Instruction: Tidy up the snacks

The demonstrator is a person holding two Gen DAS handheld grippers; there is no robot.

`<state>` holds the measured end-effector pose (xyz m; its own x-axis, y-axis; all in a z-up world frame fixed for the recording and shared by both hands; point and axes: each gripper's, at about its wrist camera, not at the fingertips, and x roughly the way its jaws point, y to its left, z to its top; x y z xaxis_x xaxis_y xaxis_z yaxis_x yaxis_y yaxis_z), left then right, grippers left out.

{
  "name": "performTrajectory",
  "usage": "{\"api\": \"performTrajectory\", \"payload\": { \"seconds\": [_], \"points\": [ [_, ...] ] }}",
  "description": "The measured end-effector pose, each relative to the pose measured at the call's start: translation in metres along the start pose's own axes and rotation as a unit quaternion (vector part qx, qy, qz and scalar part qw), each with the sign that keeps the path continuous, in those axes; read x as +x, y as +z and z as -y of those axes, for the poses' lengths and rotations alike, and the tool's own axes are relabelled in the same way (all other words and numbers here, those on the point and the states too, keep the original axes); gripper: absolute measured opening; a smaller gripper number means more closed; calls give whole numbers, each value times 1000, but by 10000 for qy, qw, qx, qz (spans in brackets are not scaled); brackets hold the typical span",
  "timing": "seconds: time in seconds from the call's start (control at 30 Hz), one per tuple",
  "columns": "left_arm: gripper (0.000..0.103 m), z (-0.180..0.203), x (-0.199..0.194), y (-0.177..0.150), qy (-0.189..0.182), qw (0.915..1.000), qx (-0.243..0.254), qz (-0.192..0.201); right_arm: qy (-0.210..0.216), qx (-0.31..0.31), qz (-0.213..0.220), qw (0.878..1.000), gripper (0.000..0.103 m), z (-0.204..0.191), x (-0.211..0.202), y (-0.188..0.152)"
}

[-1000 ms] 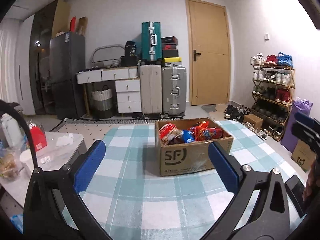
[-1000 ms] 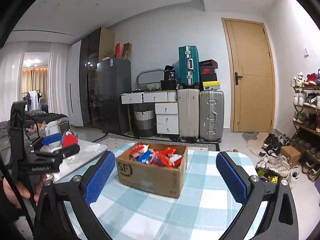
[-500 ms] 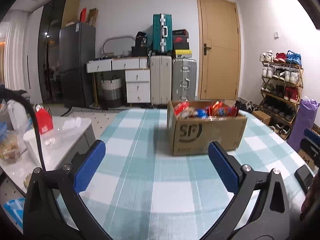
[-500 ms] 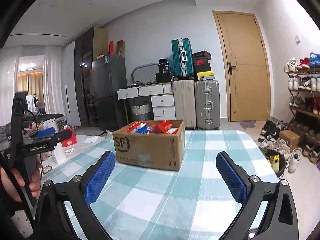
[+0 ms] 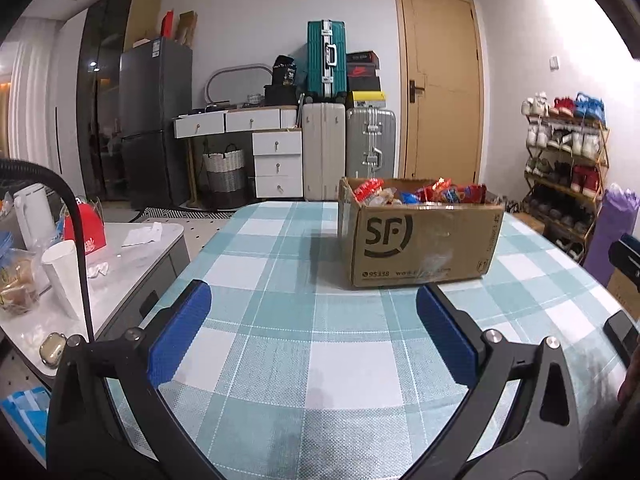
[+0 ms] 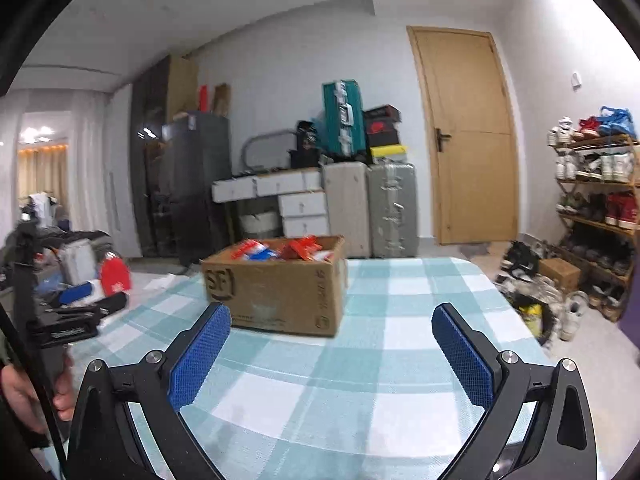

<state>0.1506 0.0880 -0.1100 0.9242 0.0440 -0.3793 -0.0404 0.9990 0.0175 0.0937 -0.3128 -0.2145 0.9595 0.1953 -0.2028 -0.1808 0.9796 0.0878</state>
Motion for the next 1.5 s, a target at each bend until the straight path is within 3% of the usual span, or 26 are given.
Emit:
{"api": "performTrajectory", "payload": {
  "seconds": [0.13,0.7,1.5],
  "points": [
    [103,8,4,1,-5,9998,183,-92,-260,-195,-37,9995,102,-6,2,-1],
    [103,3,0,-2,156,9998,-60,142,-84,184,122,9997,102,8,-5,1],
    [103,-2,-6,-5,182,9995,-120,227,-80,162,68,9998,102,8,-6,1]
  ]
}}
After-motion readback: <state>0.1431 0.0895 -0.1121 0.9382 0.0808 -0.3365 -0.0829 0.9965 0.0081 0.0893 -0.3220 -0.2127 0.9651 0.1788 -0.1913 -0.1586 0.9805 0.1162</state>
